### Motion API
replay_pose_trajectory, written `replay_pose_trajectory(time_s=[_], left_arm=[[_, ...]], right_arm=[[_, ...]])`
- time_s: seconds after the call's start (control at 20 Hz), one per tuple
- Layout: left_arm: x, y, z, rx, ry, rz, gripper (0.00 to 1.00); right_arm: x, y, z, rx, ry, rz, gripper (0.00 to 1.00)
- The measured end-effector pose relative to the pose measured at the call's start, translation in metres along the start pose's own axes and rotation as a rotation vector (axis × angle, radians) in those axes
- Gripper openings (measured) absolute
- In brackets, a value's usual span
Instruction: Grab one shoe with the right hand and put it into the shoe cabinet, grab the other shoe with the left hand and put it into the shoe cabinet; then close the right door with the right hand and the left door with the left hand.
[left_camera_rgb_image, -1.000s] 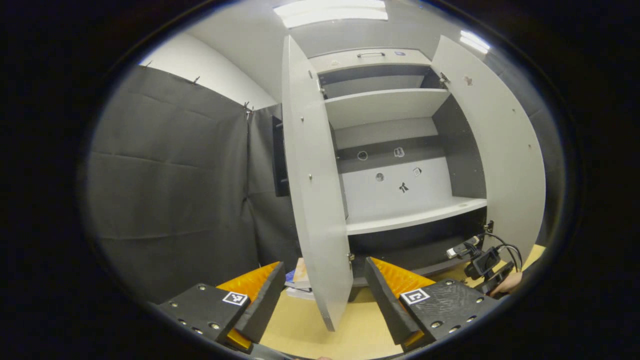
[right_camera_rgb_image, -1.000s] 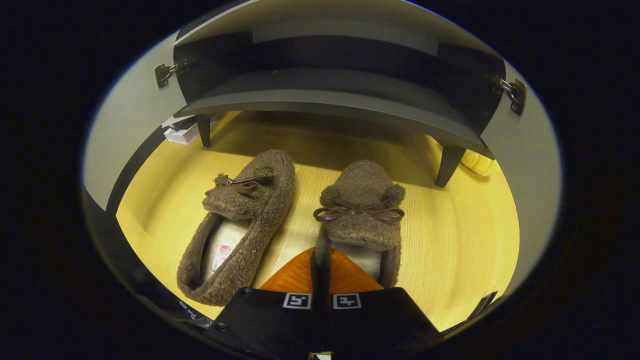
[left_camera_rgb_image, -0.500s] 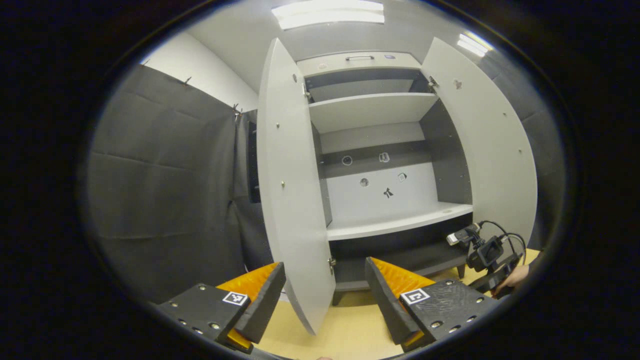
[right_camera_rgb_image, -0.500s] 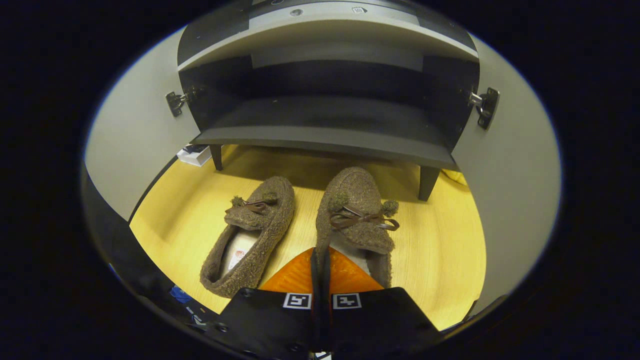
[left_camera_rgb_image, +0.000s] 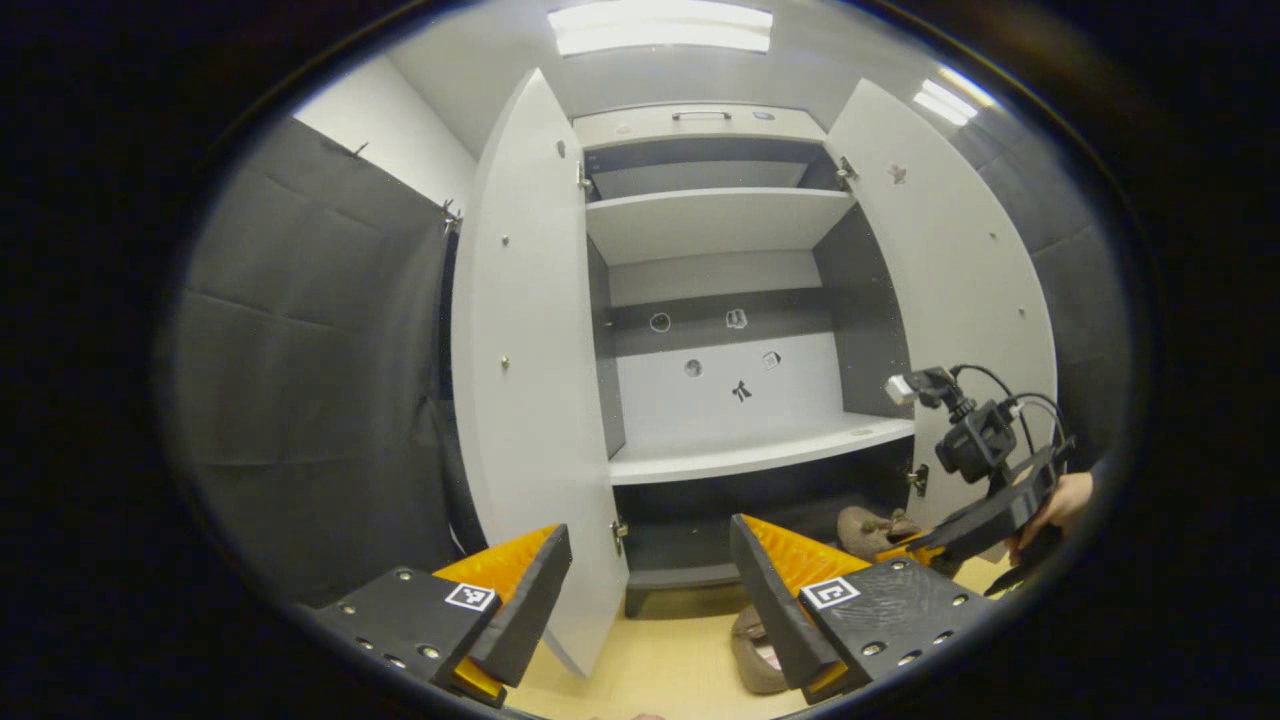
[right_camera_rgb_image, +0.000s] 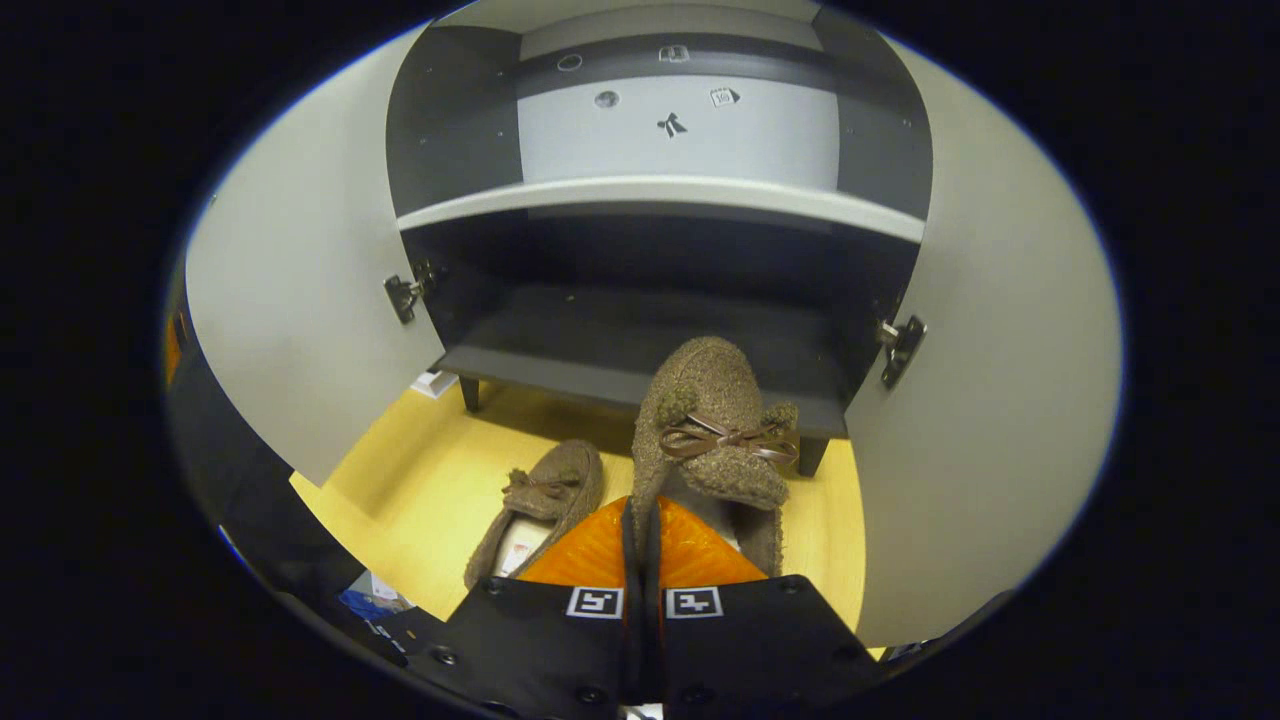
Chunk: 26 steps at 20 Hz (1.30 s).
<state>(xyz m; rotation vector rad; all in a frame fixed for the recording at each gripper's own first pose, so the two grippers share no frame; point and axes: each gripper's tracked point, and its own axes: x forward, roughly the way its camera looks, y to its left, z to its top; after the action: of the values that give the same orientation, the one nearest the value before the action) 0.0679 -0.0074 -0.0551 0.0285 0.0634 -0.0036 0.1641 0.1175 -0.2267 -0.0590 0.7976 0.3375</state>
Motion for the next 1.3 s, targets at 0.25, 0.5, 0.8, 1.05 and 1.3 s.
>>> replay_pose_trajectory(time_s=[0.25, 0.5, 0.8, 1.05, 1.3], left_arm=[[0.020, -0.011, 0.001, -0.008, -0.010, -0.042, 0.94], [0.034, -0.017, 0.001, -0.013, -0.019, -0.070, 0.94], [0.043, -0.022, -0.006, -0.031, -0.012, -0.085, 0.94], [0.048, -0.027, -0.009, -0.028, -0.014, -0.100, 0.94], [0.061, -0.026, -0.021, -0.035, 0.010, -0.107, 0.94]], right_arm=[[-0.023, -0.004, 0.045, -0.022, -0.091, -0.015, 0.01], [-0.040, 0.005, 0.074, -0.027, -0.145, 0.007, 0.01], [-0.061, 0.008, 0.096, -0.052, -0.202, 0.010, 0.01], [-0.060, -0.005, 0.135, -0.059, -0.263, -0.017, 0.02], [-0.037, -0.023, 0.198, -0.074, -0.318, -0.076, 0.01]])
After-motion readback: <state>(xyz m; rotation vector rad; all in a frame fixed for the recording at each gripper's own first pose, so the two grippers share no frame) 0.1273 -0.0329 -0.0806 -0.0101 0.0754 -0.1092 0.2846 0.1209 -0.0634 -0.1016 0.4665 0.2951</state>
